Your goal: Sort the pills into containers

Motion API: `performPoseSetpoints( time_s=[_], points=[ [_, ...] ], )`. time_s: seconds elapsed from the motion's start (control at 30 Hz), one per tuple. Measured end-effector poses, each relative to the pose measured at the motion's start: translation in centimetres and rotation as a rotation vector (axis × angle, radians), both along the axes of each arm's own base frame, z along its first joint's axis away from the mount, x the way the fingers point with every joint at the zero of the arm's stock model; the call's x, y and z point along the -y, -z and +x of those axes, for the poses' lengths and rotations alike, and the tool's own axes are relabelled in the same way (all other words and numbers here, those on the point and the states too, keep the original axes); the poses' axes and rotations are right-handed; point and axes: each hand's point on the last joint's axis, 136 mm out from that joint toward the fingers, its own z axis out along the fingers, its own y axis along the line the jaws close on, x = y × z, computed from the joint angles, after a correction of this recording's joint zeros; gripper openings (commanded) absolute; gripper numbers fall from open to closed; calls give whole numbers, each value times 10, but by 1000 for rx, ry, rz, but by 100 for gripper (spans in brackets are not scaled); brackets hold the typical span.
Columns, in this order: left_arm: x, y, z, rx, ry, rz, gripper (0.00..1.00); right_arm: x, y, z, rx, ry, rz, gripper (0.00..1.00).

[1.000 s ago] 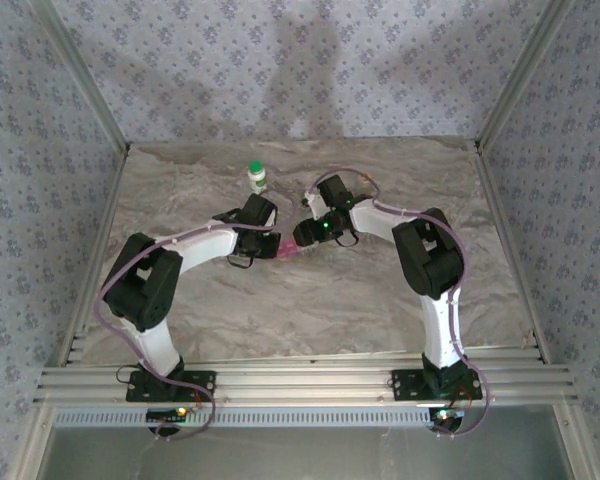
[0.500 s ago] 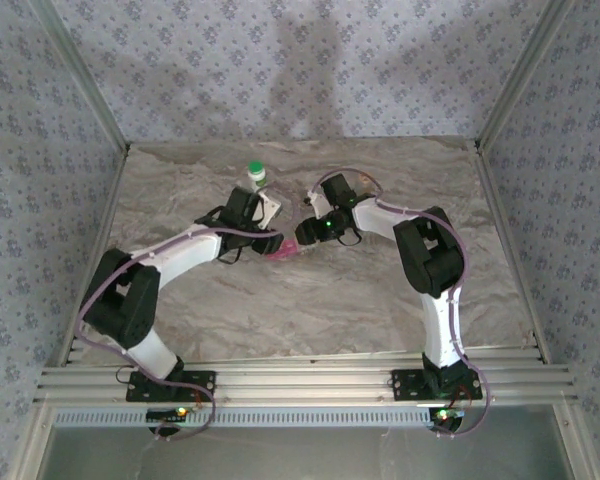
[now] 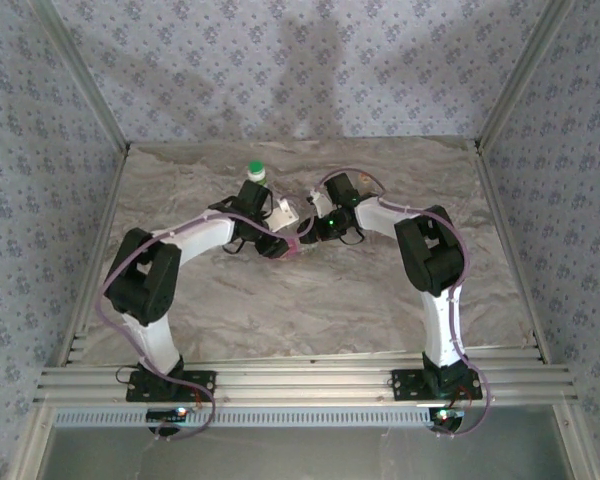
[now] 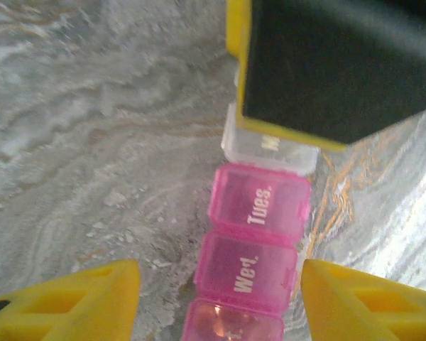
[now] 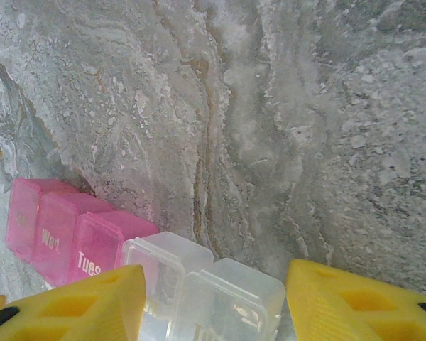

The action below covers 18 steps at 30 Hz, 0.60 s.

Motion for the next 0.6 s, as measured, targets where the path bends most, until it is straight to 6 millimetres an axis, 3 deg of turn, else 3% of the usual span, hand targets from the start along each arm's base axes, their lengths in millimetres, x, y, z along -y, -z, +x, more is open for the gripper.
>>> performPoseSetpoints(
  time_s=[0.23,0.6],
  points=[
    [4,19,-10,-61,57,56,61,1,0,0,-8,-1,10,56],
    [7,22,-10,-90,78,87,52,1,1,0,-9,-2,12,56]
  ],
)
